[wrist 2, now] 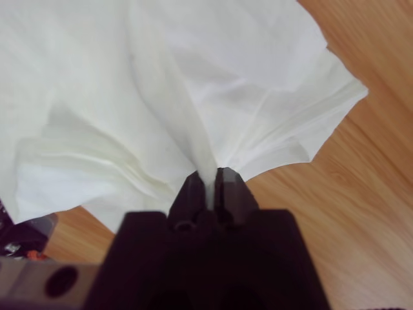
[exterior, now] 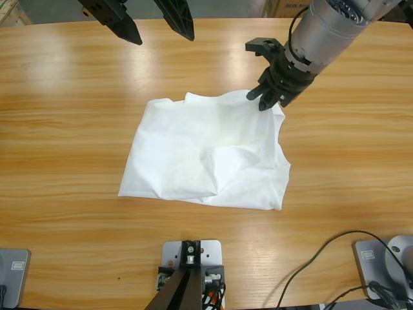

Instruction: Fold clothes

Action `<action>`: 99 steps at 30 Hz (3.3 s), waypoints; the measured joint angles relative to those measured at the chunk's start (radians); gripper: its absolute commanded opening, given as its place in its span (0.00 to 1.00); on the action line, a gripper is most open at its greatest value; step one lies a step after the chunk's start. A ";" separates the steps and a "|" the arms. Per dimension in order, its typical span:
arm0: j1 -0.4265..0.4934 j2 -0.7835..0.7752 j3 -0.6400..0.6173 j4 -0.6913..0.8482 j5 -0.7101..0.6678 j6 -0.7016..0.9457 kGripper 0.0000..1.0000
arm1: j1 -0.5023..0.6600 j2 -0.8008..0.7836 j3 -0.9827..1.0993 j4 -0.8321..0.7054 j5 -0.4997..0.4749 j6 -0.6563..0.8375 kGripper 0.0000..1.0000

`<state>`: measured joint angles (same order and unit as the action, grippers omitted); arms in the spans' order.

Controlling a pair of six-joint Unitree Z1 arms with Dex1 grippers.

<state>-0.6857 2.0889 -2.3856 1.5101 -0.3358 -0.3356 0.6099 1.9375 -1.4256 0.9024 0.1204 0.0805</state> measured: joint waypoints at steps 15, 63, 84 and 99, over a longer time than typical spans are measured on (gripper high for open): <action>0.000 0.000 0.000 0.000 0.000 0.003 1.00 | -0.088 0.081 -0.097 0.078 -0.021 -0.037 0.98; 0.001 -0.052 0.103 0.000 0.014 0.013 1.00 | 0.304 0.112 0.098 -0.026 -0.099 0.214 1.00; 0.002 -0.082 0.132 0.000 0.015 0.013 1.00 | 0.319 -0.126 0.291 0.035 -0.175 0.518 1.00; 0.019 -0.119 0.181 0.000 0.015 0.038 1.00 | 0.387 -0.131 0.383 -0.024 -0.148 0.604 0.99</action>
<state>-0.6667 1.9701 -2.2044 1.5101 -0.3209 -0.2977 0.9967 1.8060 -1.0422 0.8785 -0.0280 0.6849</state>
